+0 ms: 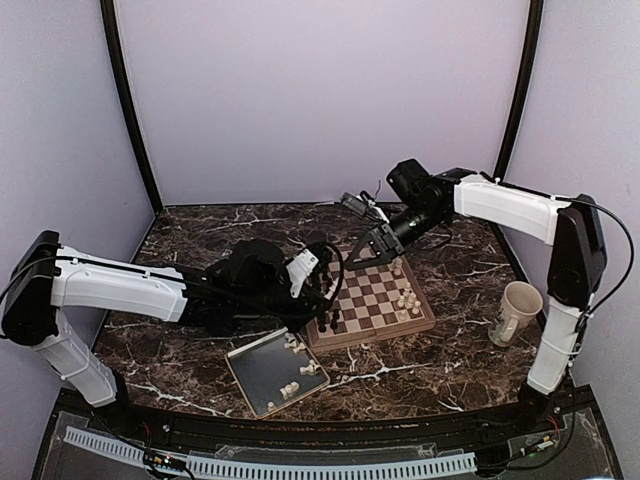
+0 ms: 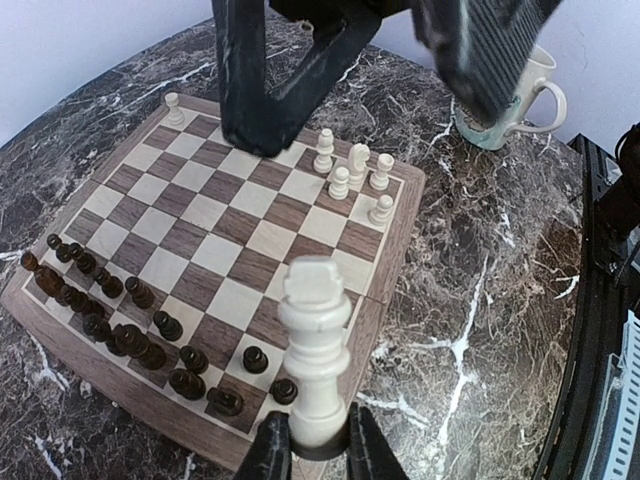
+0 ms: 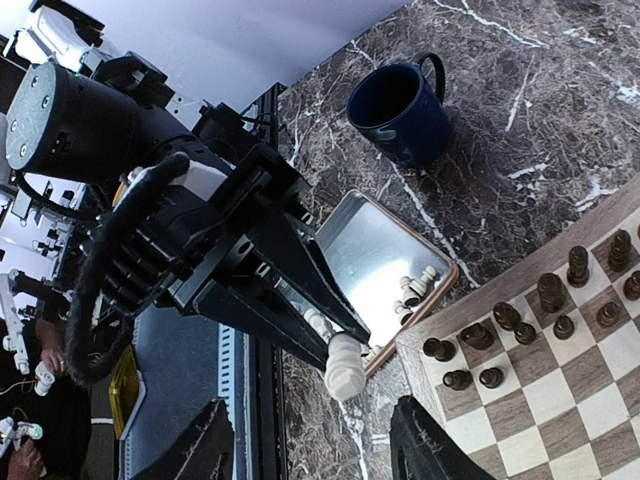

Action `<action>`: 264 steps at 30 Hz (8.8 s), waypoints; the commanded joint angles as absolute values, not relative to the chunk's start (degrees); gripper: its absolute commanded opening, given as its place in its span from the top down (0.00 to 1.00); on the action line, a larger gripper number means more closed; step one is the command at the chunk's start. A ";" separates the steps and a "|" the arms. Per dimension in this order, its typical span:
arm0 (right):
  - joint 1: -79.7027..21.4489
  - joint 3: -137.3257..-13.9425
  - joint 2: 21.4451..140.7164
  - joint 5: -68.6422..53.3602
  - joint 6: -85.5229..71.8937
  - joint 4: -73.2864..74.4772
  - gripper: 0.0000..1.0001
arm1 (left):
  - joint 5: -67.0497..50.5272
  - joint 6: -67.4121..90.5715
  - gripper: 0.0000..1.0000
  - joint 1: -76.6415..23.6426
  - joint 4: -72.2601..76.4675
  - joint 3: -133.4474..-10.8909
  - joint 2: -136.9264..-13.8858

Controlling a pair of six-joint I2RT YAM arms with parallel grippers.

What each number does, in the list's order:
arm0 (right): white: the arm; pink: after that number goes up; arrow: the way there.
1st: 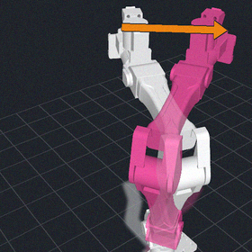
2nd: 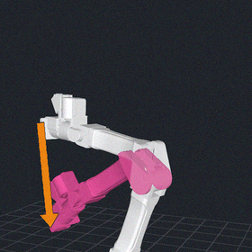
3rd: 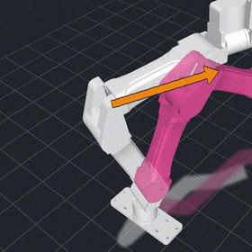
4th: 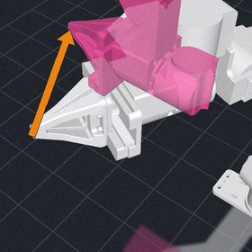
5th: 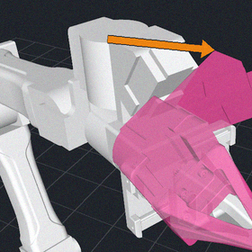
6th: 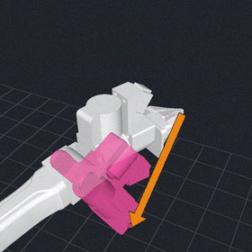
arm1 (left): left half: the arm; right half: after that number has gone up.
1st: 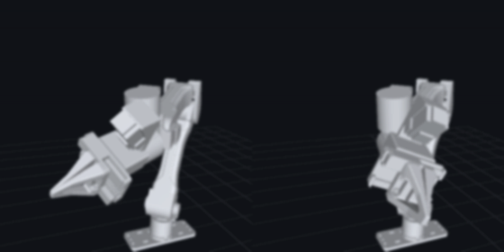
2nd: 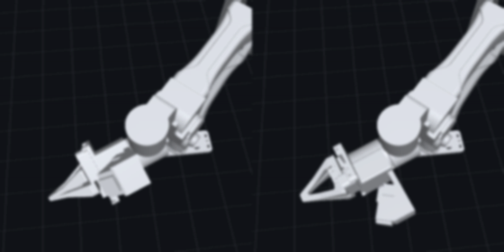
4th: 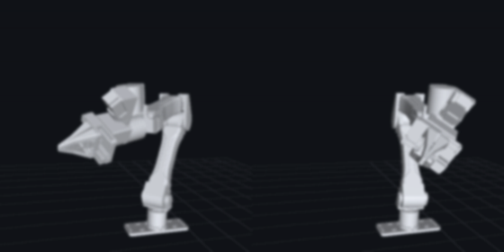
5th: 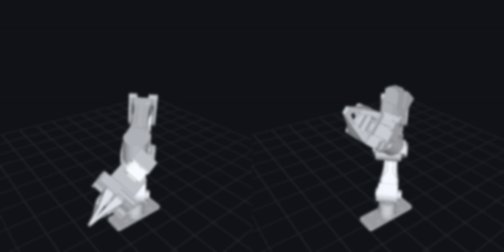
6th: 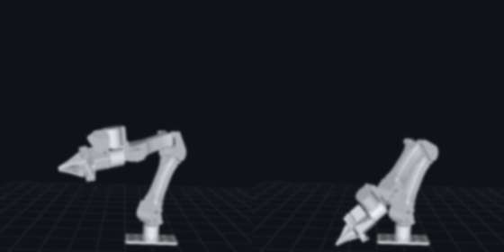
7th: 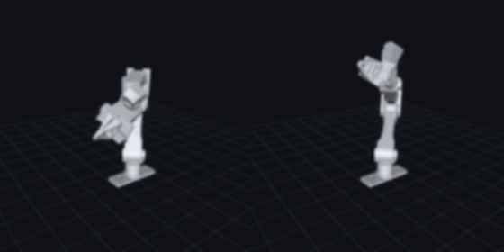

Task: Set up the chess pieces on the board
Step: Pass from the left arm to the right, then place the king on e1, then adjust the pawn at b2, then pick up the knight from the storage box, then pass from the left arm to the right

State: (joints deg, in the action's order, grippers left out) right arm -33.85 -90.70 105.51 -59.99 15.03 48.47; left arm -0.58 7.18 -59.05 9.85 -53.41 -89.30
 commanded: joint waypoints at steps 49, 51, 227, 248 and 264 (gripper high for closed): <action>-27.75 -84.62 100.16 -16.01 16.70 41.81 0.91 | 6.29 11.71 0.44 -59.24 13.39 -53.34 -90.53; -27.52 -84.32 100.84 -15.68 16.70 42.02 0.91 | 6.09 11.92 0.44 -59.24 13.23 -53.39 -90.56; -38.07 -81.21 94.04 -4.13 26.32 43.53 0.67 | -2.58 18.57 0.67 -68.63 -32.85 -58.03 -98.19; -32.25 -93.77 101.52 -43.56 18.38 51.91 0.60 | 9.92 10.61 0.89 -68.16 -10.77 -56.02 -84.26; -37.05 -92.44 107.51 -57.32 17.85 55.40 0.52 | 9.94 12.03 0.89 -64.41 4.27 -61.13 -89.58</action>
State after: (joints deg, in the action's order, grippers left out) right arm -35.99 -93.76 107.50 -54.61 17.85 54.37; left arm 10.11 11.68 -65.36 0.69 -59.66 -89.86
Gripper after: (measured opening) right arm 0.480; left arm 0.165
